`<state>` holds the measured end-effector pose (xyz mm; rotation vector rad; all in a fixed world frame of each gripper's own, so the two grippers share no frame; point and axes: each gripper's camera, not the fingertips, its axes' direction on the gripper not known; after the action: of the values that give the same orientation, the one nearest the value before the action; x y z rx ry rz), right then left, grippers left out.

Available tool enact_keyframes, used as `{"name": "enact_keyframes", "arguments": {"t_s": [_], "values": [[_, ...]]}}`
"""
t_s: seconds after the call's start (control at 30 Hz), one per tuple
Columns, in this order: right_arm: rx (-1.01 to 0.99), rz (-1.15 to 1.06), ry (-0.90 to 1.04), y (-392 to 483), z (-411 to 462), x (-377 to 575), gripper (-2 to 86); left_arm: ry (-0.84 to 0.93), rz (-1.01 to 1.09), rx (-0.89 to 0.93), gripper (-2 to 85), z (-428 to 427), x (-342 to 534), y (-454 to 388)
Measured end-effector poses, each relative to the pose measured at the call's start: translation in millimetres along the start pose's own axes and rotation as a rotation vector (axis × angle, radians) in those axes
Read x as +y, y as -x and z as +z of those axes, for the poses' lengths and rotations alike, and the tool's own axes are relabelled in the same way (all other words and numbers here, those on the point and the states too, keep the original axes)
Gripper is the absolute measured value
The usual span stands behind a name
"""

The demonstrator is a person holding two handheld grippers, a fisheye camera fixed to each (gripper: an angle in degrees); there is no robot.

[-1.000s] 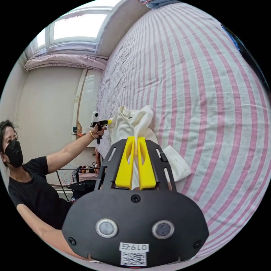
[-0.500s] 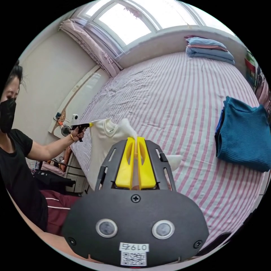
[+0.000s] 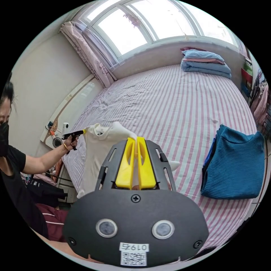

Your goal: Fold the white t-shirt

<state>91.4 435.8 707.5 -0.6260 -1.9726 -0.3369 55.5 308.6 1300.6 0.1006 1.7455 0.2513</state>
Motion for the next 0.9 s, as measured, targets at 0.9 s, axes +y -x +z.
{"name": "enact_keyframes", "arguments": {"t_s": [0.9], "values": [[0.114,0.303,0.275,-56.1,86.7,110.8,8.0,0.209,-0.147,-0.079,9.6,69.0,156.0,43.2]]}}
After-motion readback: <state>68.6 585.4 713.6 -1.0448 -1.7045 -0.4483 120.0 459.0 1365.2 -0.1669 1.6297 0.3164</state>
